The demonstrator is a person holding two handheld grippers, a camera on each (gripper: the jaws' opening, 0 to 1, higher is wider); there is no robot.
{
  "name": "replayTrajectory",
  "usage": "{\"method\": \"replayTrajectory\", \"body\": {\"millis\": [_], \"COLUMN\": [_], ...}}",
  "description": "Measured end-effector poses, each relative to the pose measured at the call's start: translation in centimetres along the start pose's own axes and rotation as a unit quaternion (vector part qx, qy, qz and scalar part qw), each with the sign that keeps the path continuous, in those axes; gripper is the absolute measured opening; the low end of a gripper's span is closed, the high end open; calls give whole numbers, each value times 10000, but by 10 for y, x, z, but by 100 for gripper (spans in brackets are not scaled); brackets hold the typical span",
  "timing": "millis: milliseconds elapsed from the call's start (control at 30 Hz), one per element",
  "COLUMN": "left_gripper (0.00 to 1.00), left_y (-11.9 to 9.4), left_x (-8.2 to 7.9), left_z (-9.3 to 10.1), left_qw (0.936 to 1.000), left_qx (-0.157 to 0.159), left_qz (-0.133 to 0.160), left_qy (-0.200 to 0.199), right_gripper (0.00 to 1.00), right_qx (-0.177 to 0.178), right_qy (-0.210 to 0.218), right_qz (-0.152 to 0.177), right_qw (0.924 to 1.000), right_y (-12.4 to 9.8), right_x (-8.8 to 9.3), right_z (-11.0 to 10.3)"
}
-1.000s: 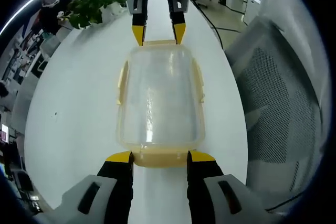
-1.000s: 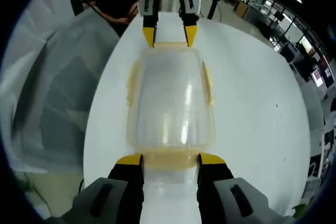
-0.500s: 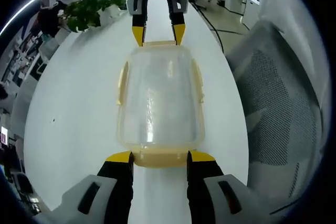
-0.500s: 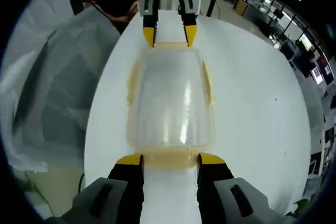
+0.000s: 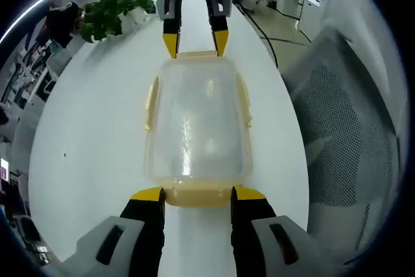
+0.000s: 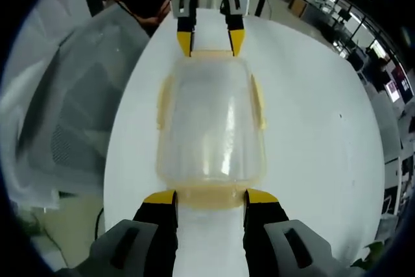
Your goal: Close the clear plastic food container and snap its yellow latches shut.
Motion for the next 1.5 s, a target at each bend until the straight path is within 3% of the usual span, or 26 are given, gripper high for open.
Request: {"method": "replayTrajectory", "body": {"millis": [633,1500], "left_gripper": [39,39], "left_y": [10,22], "left_x": [-20,-22], "left_z": [-5,-9], "left_qw": [9999,9995], "left_qx": [96,264], "left_qz": [127,167], "left_qy": [-29,-93], "right_gripper": [38,38], "right_qx": [-137,-439], "right_qy": [98,230], "right_qz": [-18,-135], "right_qw": [9999,9987], "right_y": [-6,4], "right_x": [23,35], "right_z": [5,5]}}
Point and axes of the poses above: the point that each gripper's makers call its tool centre point, and the gripper's own axes: y roughly forward along the fingers, z roughly to its right, x roughly out of its underside, the point moved 3 cm from there along -y, roughly backward along the fingers, and after that the axes turned 9 degrees about x, right-handed, at the moved point
